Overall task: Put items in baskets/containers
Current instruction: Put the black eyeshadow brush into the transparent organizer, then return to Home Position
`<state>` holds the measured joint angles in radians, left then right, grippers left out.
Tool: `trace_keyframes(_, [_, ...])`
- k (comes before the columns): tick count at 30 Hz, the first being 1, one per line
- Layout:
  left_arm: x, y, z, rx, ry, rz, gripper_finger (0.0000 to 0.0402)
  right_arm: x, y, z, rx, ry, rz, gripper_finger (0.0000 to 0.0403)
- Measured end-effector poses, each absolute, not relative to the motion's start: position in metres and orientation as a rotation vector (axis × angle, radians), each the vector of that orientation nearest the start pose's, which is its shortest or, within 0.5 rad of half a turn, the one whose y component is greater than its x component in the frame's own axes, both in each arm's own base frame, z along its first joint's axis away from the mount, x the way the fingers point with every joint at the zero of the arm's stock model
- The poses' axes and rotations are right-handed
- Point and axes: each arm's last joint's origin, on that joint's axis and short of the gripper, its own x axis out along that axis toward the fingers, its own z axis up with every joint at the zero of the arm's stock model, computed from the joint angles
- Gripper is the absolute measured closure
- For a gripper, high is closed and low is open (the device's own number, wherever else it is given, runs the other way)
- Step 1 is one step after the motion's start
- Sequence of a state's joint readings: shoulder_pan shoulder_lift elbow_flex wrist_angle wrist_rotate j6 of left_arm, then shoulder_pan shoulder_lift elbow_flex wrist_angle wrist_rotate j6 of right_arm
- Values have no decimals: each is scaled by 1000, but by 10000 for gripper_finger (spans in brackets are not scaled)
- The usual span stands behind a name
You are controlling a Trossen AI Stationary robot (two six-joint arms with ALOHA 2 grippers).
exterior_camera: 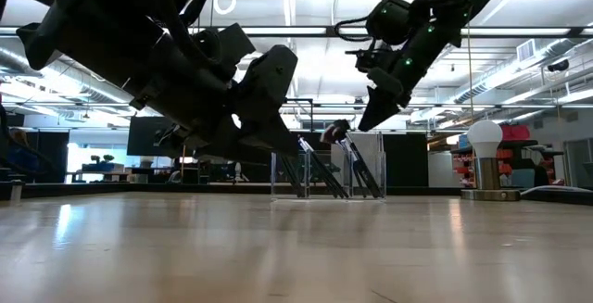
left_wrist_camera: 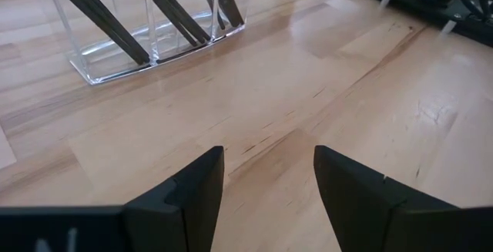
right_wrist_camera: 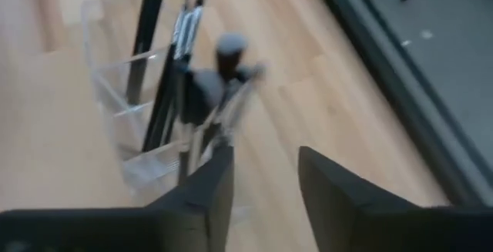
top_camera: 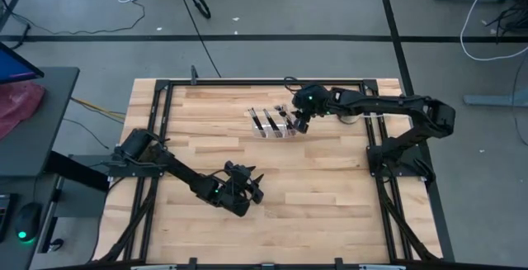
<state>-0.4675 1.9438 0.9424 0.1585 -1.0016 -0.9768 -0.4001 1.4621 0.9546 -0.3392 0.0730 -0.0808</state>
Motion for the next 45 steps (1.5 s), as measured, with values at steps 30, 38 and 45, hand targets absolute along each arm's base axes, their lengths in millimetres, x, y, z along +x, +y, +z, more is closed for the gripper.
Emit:
trace_keyframes(30, [328,-138,114,-360,299,743,193,83,9,247,210,144,36,328])
trace_keyframes(38, [329,-134,115,-359,275,770,193,94,13,231,171,-142,197,385])
trace_keyframes(45, [332,-130,116,-372,263,778,193,102,5,211,92,-169,111,399])
